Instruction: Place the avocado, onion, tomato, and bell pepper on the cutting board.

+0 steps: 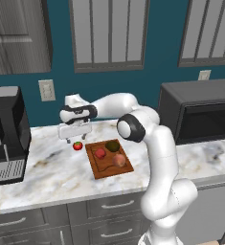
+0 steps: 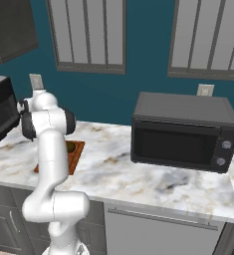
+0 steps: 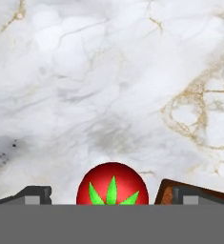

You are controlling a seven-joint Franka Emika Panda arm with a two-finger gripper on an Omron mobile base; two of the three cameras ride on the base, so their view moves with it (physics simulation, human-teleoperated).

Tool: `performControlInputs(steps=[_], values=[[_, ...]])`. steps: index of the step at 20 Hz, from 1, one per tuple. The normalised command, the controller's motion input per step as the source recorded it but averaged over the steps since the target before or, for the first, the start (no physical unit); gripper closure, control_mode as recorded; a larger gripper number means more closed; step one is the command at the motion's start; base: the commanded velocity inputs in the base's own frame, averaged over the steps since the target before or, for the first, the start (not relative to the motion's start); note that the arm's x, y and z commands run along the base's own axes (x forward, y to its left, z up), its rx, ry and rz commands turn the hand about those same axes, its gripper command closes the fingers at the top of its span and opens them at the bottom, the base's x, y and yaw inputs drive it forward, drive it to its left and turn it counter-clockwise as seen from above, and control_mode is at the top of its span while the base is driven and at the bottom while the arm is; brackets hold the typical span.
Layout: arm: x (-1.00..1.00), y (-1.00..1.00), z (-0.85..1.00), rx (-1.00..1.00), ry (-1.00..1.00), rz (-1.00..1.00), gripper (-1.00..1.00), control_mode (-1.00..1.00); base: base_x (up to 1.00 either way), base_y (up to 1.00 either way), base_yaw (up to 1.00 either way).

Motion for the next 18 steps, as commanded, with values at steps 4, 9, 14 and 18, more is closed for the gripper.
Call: performControlInputs(steps=[4,9,14,18], values=[[0.00,0.00,-0.13,0.00,0.00,0.00,-1.00,-1.00,0.00,0.00,0.00],[0.00,-0.01,-0.15,0.00,0.00,0.00,-1.00,-1.00,0.00,0.00,0.00],[0.00,0.00,-0.17,0.00,0.00,0.00,-1.00,-1.00,0.00,0.00,0.00],[0.00,0.00,-0.13,0.00,0.00,0.00,-1.00,-1.00,0.00,0.00,0.00]])
